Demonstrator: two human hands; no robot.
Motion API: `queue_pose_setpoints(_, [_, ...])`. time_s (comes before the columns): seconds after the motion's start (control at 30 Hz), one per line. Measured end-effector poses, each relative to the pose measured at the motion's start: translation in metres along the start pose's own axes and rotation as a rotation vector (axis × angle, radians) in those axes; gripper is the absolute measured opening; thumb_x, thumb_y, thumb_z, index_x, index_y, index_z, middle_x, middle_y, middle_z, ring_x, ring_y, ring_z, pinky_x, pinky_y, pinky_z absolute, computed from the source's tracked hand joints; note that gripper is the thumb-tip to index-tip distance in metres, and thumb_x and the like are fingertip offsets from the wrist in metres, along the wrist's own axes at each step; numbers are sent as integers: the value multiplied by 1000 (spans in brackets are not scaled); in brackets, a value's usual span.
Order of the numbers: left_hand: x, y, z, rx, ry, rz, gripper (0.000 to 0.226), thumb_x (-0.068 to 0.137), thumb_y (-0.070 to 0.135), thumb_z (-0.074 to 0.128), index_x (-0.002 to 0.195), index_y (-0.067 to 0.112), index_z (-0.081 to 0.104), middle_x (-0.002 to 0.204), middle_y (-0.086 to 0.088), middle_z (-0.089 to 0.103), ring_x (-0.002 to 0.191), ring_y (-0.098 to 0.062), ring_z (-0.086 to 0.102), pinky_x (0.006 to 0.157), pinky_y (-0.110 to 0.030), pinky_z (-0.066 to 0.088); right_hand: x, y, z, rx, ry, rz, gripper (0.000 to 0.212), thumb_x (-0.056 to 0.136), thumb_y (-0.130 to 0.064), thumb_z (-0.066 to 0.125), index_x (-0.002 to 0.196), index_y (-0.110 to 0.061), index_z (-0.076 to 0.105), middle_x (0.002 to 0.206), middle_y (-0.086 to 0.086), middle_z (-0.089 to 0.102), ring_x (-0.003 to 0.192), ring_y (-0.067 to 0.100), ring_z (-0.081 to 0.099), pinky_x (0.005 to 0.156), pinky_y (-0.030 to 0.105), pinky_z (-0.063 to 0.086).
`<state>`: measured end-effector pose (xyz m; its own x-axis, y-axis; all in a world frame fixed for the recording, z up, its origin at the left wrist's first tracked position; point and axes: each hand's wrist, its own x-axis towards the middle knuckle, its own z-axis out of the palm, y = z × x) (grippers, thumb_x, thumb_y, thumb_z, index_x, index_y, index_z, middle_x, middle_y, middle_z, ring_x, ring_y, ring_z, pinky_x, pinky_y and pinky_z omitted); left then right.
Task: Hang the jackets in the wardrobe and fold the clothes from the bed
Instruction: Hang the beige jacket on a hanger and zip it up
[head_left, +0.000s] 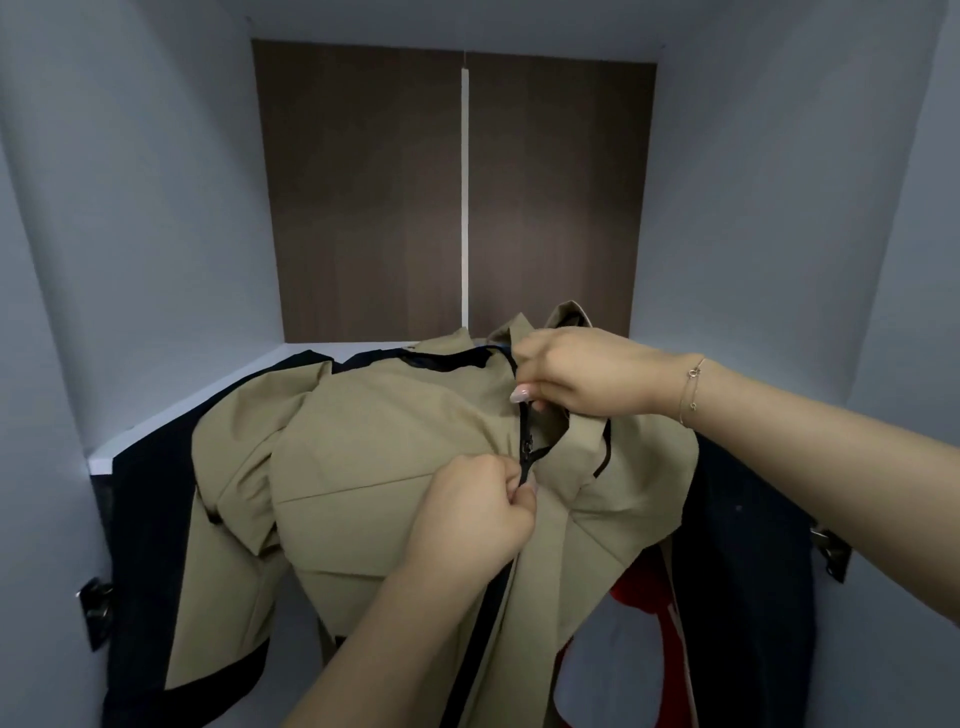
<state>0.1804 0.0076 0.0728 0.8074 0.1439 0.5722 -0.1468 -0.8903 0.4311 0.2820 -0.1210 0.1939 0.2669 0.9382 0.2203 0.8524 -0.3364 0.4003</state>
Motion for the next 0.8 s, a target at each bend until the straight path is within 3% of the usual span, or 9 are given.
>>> queue_pose_setpoints(0.07, [-6, -4, -7, 16, -53, -6, 47, 88, 28, 60, 55, 14, 30, 48, 0, 33, 49, -16, 33, 52, -31, 23, 11, 6, 0, -16, 34, -60, 38, 102, -34, 45, 78, -10, 64, 86, 2, 51, 87, 17, 48, 78, 33, 40])
queue_pose_setpoints(0.17, [-19, -11, -11, -3, -157, -32, 47, 90, 31, 60, 56, 15, 32, 51, 1, 35, 52, -16, 36, 52, -29, 26, 18, 36, -8, -94, 120, 9, 38, 102, -32, 43, 79, -9, 64, 86, 1, 49, 89, 22, 50, 75, 36, 40])
queue_pose_setpoints(0.33, [-24, -14, -5, -144, -252, -131, 47, 90, 32, 62, 55, 16, 35, 50, 3, 40, 60, -28, 63, 41, -19, 31, 23, 69, -3, -197, 246, 87, 34, 103, -31, 42, 91, -11, 68, 91, 4, 52, 92, 25, 53, 76, 32, 33])
queue_pose_setpoints(0.4, [-14, -11, -5, -84, -204, -131, 47, 88, 38, 63, 55, 15, 38, 48, 4, 40, 55, -24, 57, 48, -23, 35, 30, 69, -2, -203, 272, 92, 35, 103, -31, 42, 93, -11, 68, 89, 0, 45, 93, 25, 53, 76, 31, 30])
queue_pose_setpoints(0.47, [4, -6, -5, -40, -50, -123, 45, 86, 47, 61, 59, 15, 45, 50, 5, 44, 53, -16, 48, 54, -26, 38, 33, 71, -6, -210, 267, 91, 36, 104, -33, 41, 95, -12, 68, 89, -3, 42, 94, 24, 51, 78, 31, 30])
queue_pose_setpoints(0.57, [42, 5, -8, -47, 142, -131, 46, 83, 59, 58, 66, 17, 50, 58, 5, 55, 62, -16, 56, 58, -29, 44, 36, 72, -8, -232, 241, 50, 37, 104, -37, 38, 94, -15, 67, 92, 0, 50, 96, 22, 49, 81, 32, 32])
queue_pose_setpoints(0.67, [77, 14, -5, 55, 142, -121, 51, 86, 60, 55, 62, 16, 44, 62, -1, 56, 68, -25, 57, 60, -32, 43, 40, 74, -7, -239, 221, 13, 36, 104, -37, 38, 91, -18, 66, 95, 0, 52, 97, 19, 48, 78, 29, 29])
queue_pose_setpoints(0.8, [93, 10, 1, 84, 18, -61, 49, 95, 38, 52, 57, 13, 34, 59, -8, 43, 76, -36, 55, 61, -36, 39, 50, 86, -3, -276, 102, -8, 37, 104, -38, 36, 85, -23, 64, 94, -5, 50, 97, 14, 45, 79, 27, 25])
